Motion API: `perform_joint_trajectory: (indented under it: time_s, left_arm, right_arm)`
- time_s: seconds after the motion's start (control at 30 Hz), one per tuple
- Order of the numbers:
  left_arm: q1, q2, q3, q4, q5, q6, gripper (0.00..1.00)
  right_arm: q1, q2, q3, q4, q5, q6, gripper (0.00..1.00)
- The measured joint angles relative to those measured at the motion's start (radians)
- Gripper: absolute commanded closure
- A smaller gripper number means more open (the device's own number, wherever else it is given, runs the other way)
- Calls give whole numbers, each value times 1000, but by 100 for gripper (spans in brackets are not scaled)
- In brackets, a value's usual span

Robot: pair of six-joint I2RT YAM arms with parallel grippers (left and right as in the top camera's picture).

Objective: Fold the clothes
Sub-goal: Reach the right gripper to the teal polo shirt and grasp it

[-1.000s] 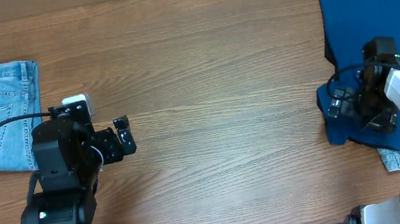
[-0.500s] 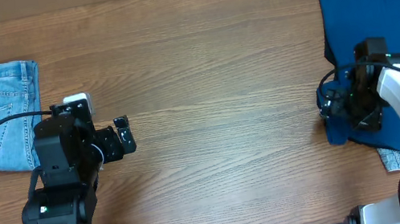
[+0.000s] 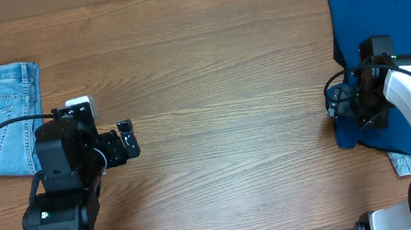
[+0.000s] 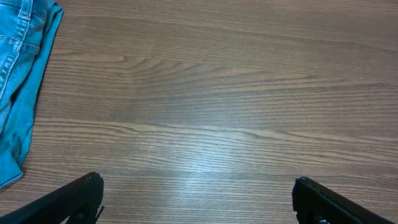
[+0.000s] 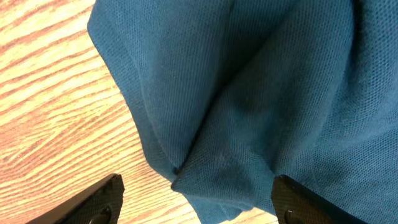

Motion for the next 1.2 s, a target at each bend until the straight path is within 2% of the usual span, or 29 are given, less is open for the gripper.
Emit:
perform_joint_trajectory:
  time_s: [0.13, 0.2, 0.4, 0.43, 0.47, 0.5, 0.7, 0.8, 0.93, 1.0, 1.07, 1.2]
  left_arm:
    - [0, 0, 0, -6, 0, 0, 0]
    - [0, 0, 0, -9, 0, 0, 0]
    - [0, 0, 0, -13, 0, 0, 0]
    - [0, 0, 0, -13, 0, 0, 0]
    - [0, 0, 0, -14, 0, 0, 0]
    - [0, 0, 0, -15, 0, 0, 0]
    - [0, 0, 0, -17, 0, 0, 0]
    - [0, 0, 0, -18, 0, 0, 0]
    - [0, 0, 0, -19, 0, 0, 0]
    - [0, 0, 0, -19, 0, 0, 0]
    - [0, 0, 0, -19, 0, 0, 0]
    - [0, 0, 0, -19, 0, 0, 0]
  right_arm:
    - [0, 2, -5, 37, 2, 0, 21]
    - [0, 2, -20, 56, 2, 0, 29]
    - [0, 5, -52, 76, 5, 3, 75]
    - [0, 5, -52, 78, 5, 1, 86]
    - [0, 5, -53, 78, 5, 4, 93]
    - [0, 5, -53, 79, 5, 4, 96]
    - [0, 5, -52, 63, 6, 3, 96]
    - [0, 7, -7, -39, 6, 4, 96]
    - [1, 7, 200, -196, 7, 3, 96]
    - [13, 6, 376, -271, -10, -14, 96]
    - [38, 3, 479, -317, -27, -28, 96]
    - [183, 1, 613, -341, -95, -82, 96]
